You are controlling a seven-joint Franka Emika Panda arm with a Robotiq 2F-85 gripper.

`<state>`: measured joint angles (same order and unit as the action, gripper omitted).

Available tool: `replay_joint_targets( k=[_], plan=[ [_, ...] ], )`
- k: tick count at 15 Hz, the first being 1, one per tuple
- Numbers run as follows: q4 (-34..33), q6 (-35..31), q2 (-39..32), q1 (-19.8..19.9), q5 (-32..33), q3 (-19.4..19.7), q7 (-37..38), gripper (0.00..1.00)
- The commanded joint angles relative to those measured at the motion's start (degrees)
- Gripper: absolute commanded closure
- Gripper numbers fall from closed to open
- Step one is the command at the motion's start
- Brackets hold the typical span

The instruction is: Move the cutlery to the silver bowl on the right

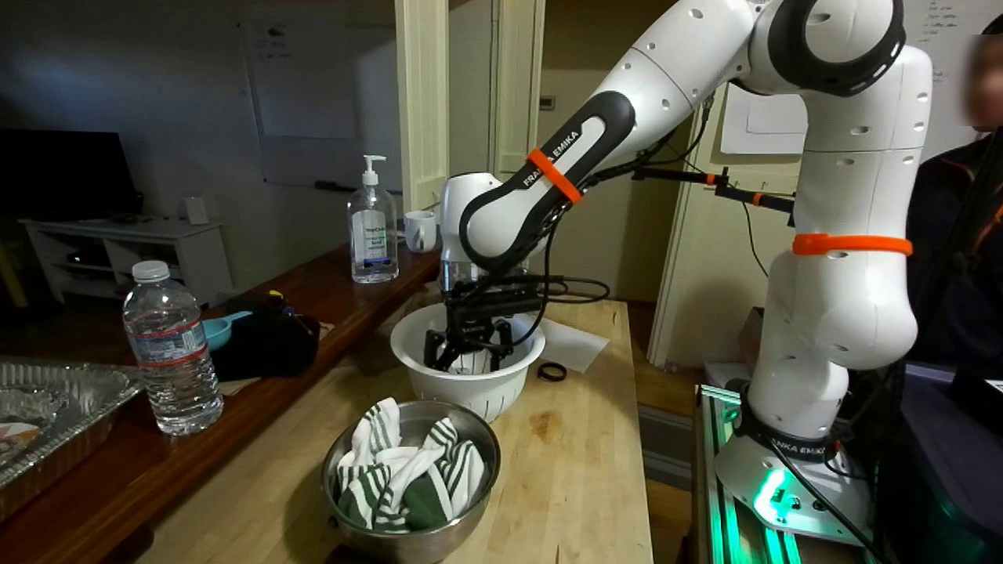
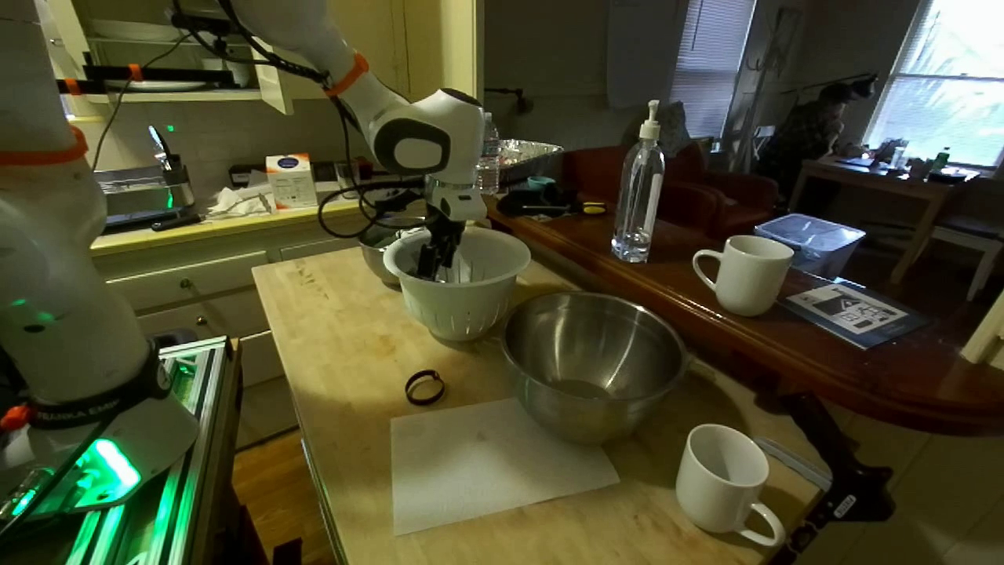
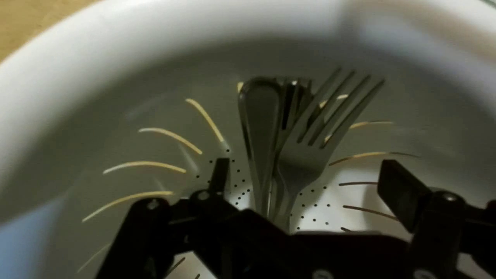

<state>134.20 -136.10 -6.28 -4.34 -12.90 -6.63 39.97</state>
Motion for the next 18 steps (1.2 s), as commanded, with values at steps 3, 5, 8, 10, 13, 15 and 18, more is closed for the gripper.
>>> replay_joint_targets(
  k=[3, 5, 8, 10, 13, 15, 18],
  plan=[
    [1.2, -2.4, -1.5, -1.3, -5.6, 0.4, 2.3, 0.37],
    [1.4, -2.4, -1.7, -1.3, -6.7, 0.4, 2.2, 0.55],
    [1.6, -2.3, -1.5, -1.2, -7.5, 0.6, 2.2, 0.77],
    [2.0, -2.4, -0.7, -1.2, -7.3, 0.9, 2.7, 0.8],
    [3.3, -2.9, 2.0, -0.8, -6.8, 1.6, 3.4, 0.8],
    [4.6, -3.6, 5.0, -0.5, -6.1, 2.2, 3.9, 0.8],
    [6.0, -4.4, 9.5, -0.1, -5.3, 2.9, 3.8, 0.8]
  ],
)
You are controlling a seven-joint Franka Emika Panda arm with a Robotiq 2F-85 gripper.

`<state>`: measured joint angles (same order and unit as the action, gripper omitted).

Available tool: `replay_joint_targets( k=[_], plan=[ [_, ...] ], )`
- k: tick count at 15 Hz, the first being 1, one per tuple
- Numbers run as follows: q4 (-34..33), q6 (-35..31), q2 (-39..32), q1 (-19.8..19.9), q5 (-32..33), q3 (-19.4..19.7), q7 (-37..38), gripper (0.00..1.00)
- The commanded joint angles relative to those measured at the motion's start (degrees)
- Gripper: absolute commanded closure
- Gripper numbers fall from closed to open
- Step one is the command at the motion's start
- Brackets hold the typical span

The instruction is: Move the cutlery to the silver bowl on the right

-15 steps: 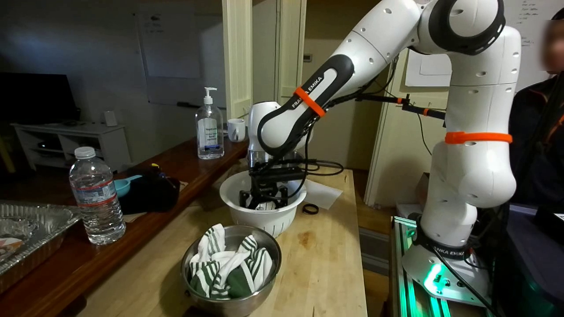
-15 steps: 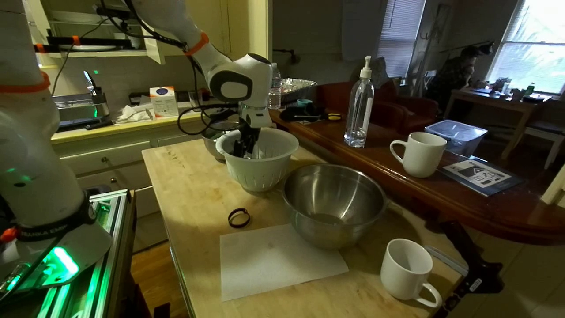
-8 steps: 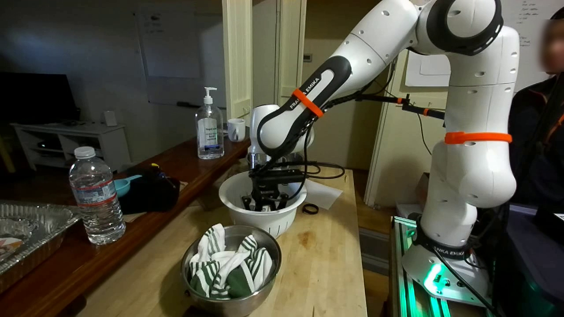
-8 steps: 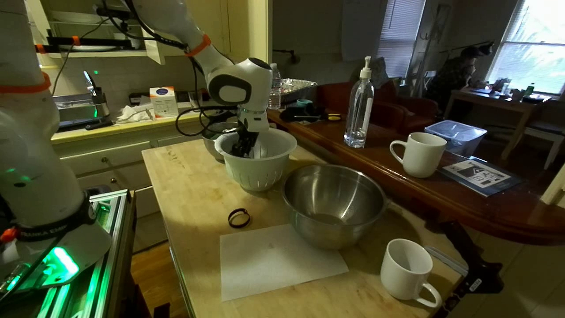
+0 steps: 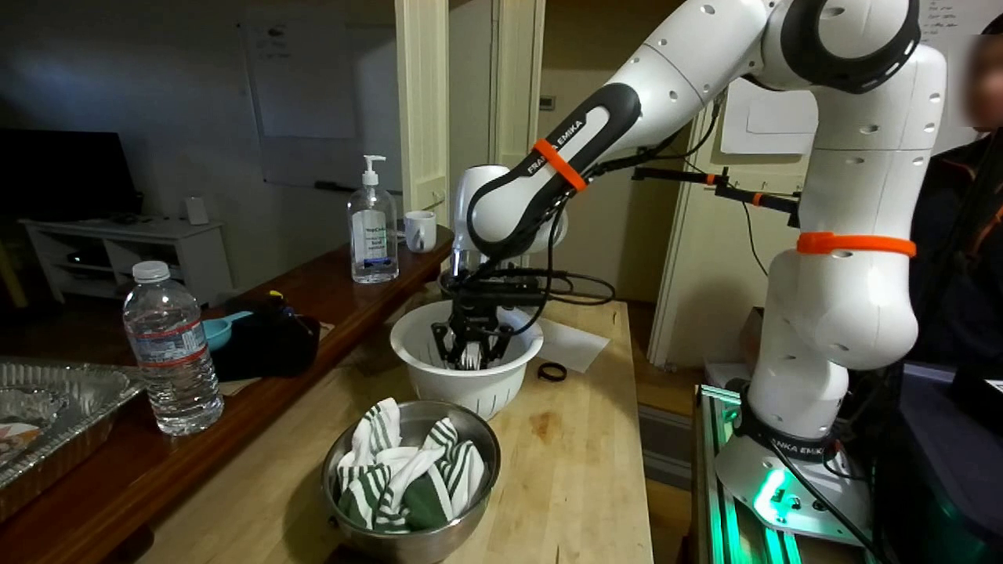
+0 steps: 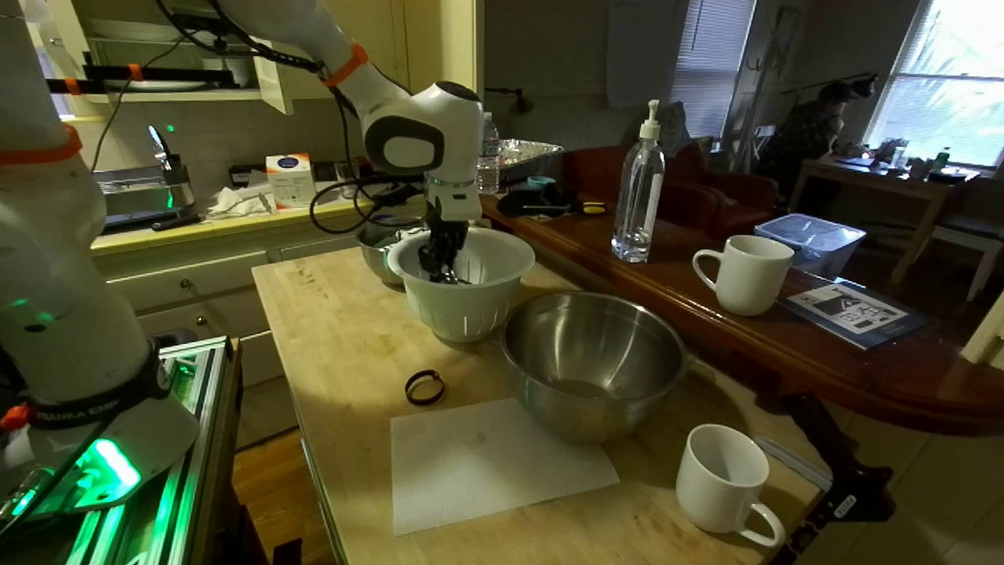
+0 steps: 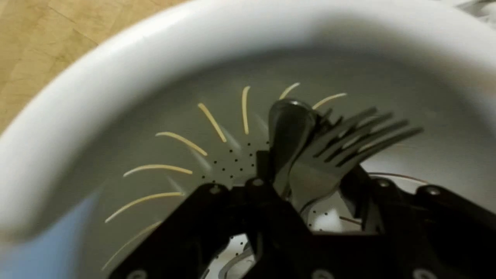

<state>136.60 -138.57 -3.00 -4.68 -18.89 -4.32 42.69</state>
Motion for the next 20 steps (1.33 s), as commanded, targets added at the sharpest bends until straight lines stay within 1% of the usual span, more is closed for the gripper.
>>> replay_joint_targets(
  k=[1, 6, 12, 13, 14, 15, 16, 17, 19, 20],
  plan=[
    [3.9, -1.6, 7.5, 0.5, 0.7, 0.7, 0.8, 0.8],
    [4.5, -0.2, 12.5, 1.2, 0.1, 0.6, -1.1, 0.8],
    [4.2, 1.5, 13.9, 1.0, -1.5, 0.7, -4.5, 0.8],
    [3.6, 2.5, 13.0, 0.7, -2.4, 0.8, -6.1, 0.75],
    [3.3, 2.7, 12.1, 0.6, -2.7, 0.9, -8.2, 0.3],
    [3.0, 2.5, 10.6, 0.6, -3.1, 1.0, -10.0, 0.34],
    [2.8, 2.2, 9.3, 0.6, -3.8, 1.1, -11.9, 0.34],
    [2.5, 1.6, 7.8, 0.8, -3.7, 1.0, -12.6, 0.27],
    [2.3, -0.1, 5.2, 1.3, -1.6, 0.6, -11.6, 0.13],
    [1.8, -1.0, 3.5, 1.3, -2.0, 0.7, -12.3, 0.05]
  ],
)
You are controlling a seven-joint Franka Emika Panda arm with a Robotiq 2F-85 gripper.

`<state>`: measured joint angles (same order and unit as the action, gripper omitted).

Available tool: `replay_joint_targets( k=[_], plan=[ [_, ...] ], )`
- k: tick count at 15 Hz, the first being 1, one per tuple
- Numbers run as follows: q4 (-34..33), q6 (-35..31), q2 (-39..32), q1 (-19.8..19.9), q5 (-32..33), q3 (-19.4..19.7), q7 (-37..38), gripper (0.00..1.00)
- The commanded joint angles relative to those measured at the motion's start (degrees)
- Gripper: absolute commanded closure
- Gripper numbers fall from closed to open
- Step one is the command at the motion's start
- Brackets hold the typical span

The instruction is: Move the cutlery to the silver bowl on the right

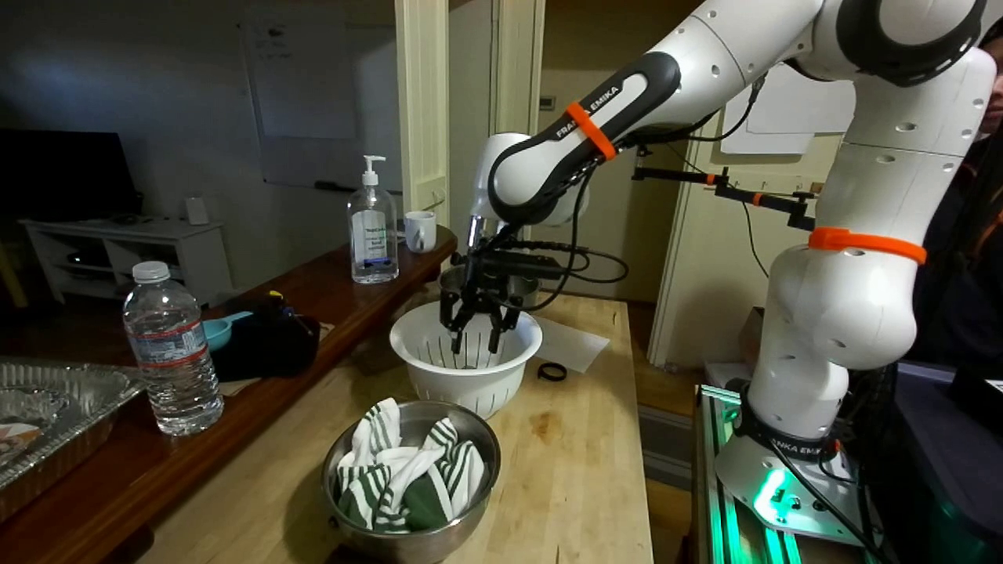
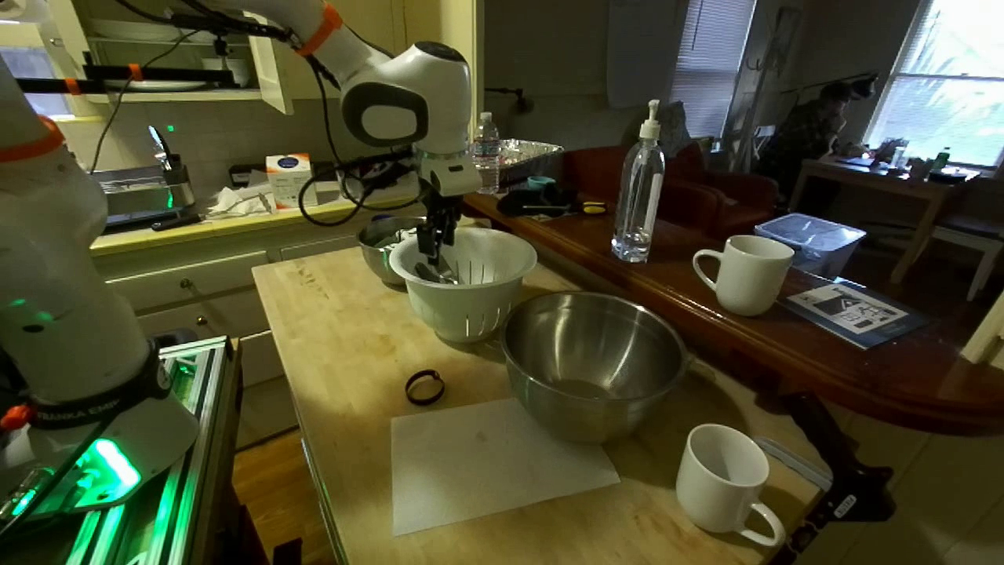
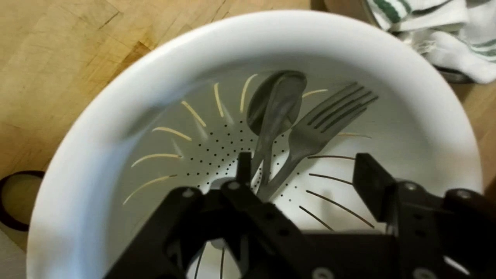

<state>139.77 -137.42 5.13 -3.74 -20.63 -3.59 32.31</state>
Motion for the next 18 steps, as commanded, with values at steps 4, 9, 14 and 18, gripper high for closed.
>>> replay_joint_targets(
  k=[4, 9, 14, 18],
  plan=[
    [-1.1, -3.4, -5.4, 0.1, 0.4, 0.0, -0.1, 0.0],
    [-3.8, -2.9, -8.8, 0.3, 0.2, 0.3, -0.5, 0.0],
    [-8.9, -1.8, -13.9, 0.4, -1.9, 0.4, -1.7, 0.0],
    [-12.3, 1.4, -17.4, -0.2, -2.8, -0.3, -0.7, 0.0]
  ],
)
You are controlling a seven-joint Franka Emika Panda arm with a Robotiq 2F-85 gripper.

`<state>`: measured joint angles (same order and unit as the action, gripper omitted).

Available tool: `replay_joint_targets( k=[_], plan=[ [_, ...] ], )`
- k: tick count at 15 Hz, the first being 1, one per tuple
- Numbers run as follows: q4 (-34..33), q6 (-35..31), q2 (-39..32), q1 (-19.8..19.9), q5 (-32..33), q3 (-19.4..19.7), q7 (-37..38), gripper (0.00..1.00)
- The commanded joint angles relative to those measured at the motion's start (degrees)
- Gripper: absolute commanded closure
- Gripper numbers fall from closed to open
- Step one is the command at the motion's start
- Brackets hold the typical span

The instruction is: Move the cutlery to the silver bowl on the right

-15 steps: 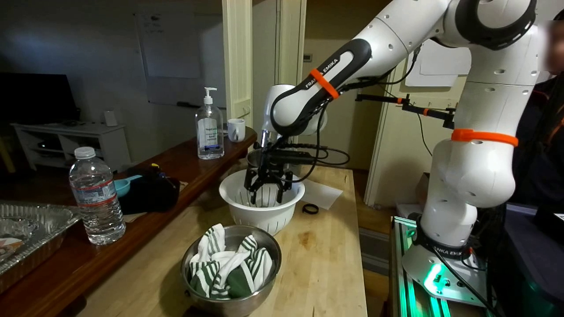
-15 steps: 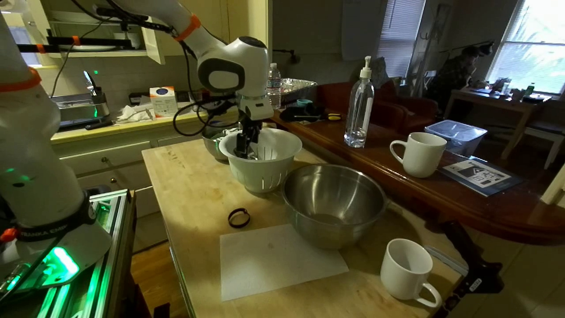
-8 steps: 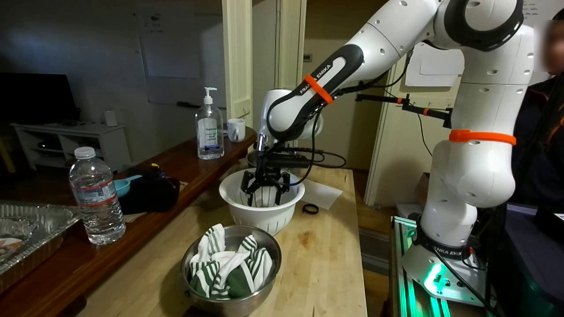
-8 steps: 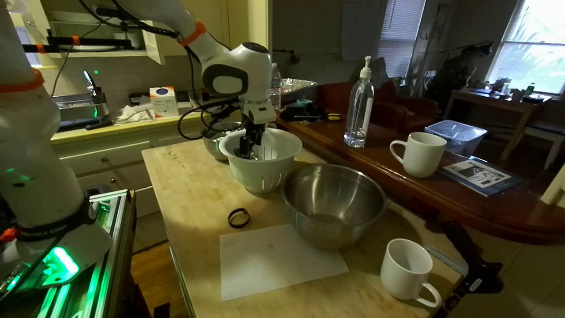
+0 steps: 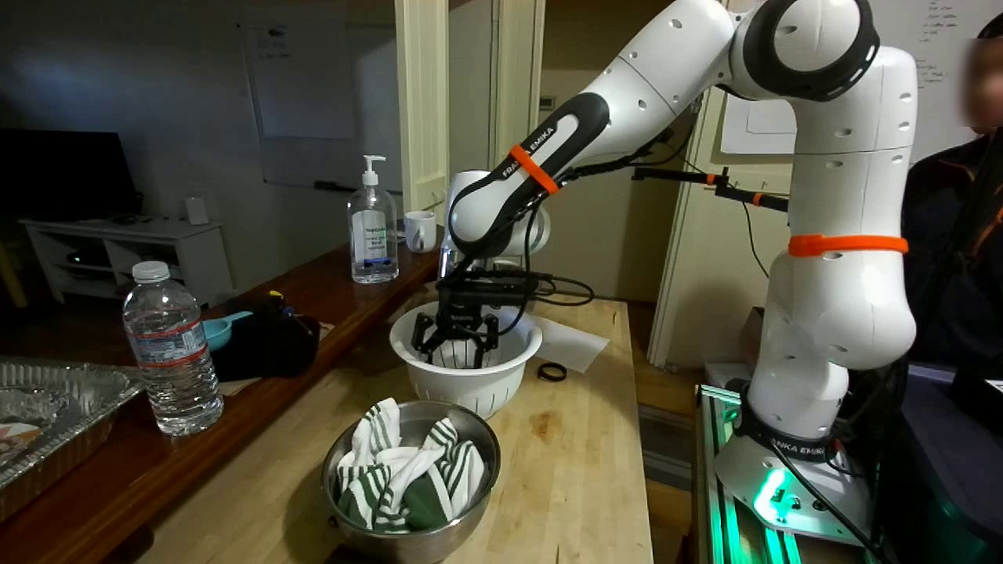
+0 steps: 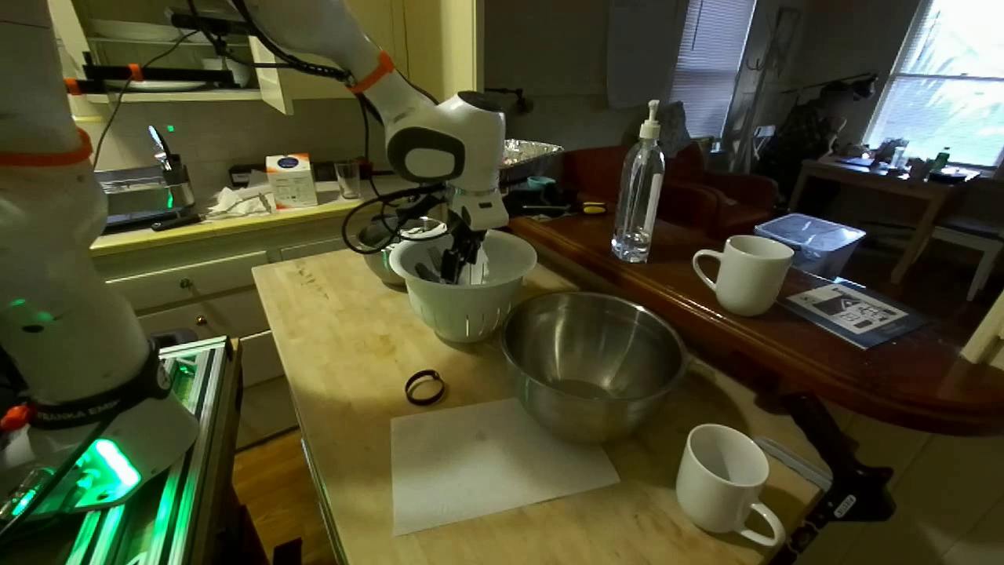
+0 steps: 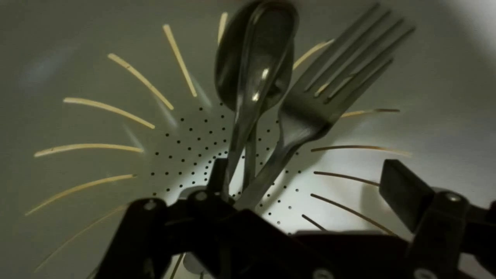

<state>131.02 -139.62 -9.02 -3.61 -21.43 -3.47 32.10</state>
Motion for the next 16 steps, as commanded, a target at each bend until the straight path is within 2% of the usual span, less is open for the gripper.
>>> replay_joint_targets(
  k=[1, 8, 10, 11, 12, 16],
  plan=[
    [-3.9, 5.1, -3.8, -0.5, -2.4, -0.6, -0.3, 0.0],
    [-2.6, 8.7, -5.5, -0.6, -3.7, -0.1, 3.2, 0.0],
    [-2.2, 9.0, -6.3, -0.5, -4.1, 0.0, 4.4, 0.19],
    [-2.1, 8.9, -6.8, -0.5, -4.1, 0.1, 4.8, 0.32],
    [-2.1, 8.8, -7.1, -0.6, -4.0, 0.2, 5.4, 0.42],
    [-2.2, 8.7, -7.5, -0.6, -3.5, 0.5, 6.7, 0.72]
  ],
)
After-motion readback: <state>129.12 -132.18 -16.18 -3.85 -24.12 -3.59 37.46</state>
